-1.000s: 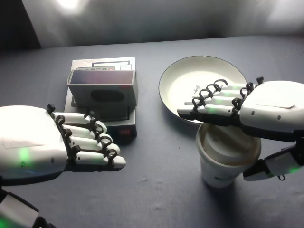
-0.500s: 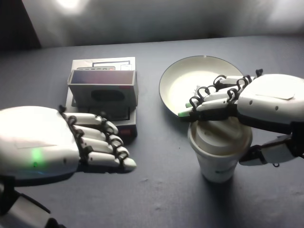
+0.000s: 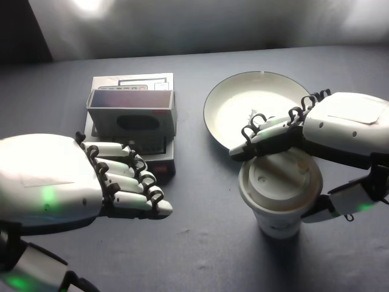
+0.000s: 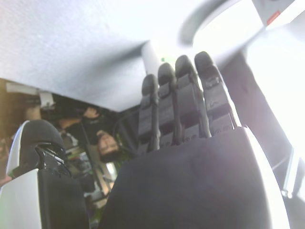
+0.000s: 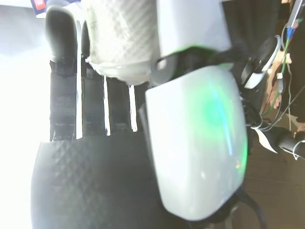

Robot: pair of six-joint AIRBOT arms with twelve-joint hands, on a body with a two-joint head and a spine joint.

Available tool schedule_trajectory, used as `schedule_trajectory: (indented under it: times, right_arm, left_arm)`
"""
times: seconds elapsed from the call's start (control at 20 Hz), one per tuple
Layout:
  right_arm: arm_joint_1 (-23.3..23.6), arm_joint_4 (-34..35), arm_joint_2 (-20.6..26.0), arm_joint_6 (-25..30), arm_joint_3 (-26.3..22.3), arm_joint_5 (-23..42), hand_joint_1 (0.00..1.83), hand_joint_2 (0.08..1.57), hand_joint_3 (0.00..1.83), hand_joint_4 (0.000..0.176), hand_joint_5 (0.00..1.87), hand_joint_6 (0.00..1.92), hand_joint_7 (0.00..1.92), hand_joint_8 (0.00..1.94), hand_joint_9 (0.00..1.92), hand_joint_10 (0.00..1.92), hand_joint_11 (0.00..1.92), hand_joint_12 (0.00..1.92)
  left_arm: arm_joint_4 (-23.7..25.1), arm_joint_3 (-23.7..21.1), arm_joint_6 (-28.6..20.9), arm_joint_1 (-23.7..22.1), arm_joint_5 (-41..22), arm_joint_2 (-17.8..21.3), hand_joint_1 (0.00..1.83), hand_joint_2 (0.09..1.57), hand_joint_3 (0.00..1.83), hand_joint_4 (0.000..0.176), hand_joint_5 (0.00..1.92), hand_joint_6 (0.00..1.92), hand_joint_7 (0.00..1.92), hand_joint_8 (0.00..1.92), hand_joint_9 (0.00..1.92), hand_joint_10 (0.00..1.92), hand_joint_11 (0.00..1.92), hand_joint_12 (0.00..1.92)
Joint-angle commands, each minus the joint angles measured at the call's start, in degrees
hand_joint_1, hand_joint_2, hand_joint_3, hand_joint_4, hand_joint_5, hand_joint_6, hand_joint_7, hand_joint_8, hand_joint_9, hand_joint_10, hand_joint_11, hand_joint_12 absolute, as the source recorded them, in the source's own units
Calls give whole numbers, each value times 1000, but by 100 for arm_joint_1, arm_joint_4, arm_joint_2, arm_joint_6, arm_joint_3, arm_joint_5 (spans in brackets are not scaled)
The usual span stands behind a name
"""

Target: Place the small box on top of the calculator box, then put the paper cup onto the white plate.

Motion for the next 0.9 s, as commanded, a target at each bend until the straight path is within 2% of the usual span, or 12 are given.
schedule_trajectory:
  times: [0.0, 0.15, 0.2, 0.4, 0.55, 0.7, 0.85]
  right_arm:
    - [-36, -12, 49, 0, -1, 328, 1381, 1095, 0, 0, 960, 975, 1053, 789, 947, 1157, 840, 1217]
    - [-31, -3, 52, 93, 0, 399, 1382, 1094, 0, 0, 948, 985, 1076, 776, 939, 1153, 846, 1190]
    - [-26, 51, 53, 92, 1, 412, 1486, 1097, 1, 0, 915, 959, 1040, 786, 938, 1043, 824, 1539]
    - [52, 184, 63, 92, 16, 421, 1490, 1096, 0, 0, 921, 961, 1040, 776, 941, 1030, 830, 1550]
    - [117, 242, 66, 92, 21, 421, 1490, 1097, 0, 0, 926, 965, 1034, 789, 930, 1034, 831, 1550]
    - [193, 470, 70, 92, 29, 472, 1490, 1104, 0, 0, 900, 1005, 1025, 818, 927, 1034, 805, 1571]
    - [278, 623, 74, 93, 30, 508, 1489, 1107, 1, 0, 887, 1020, 1022, 837, 910, 1053, 804, 1568]
  left_arm:
    - [-225, 28, 12, -55, -287, 41, 313, 1060, 7, 0, 270, 1, 285, 0, 247, 1, 0, 454]
    - [-260, 20, 12, -57, -288, 41, 349, 1058, 1, 0, 249, 0, 283, 0, 258, 4, 0, 463]
    - [-269, 14, 12, -57, -287, 41, 339, 1063, 2, 0, 261, 3, 300, 5, 273, 6, 0, 493]
    - [-265, 8, 12, -56, -302, 41, 399, 1064, 0, 0, 276, 2, 298, 5, 270, 6, 0, 495]
    - [-244, 8, 12, -56, -315, 41, 339, 1082, 4, 0, 250, 0, 299, 1, 265, 1, 0, 448]
    - [-229, 6, 13, -51, -327, 41, 334, 1089, 3, 0, 289, 5, 330, 4, 292, 5, 0, 536]
    - [-229, 0, 13, -46, -329, 41, 309, 1093, 1, 0, 257, 1, 292, 0, 262, 0, 0, 477]
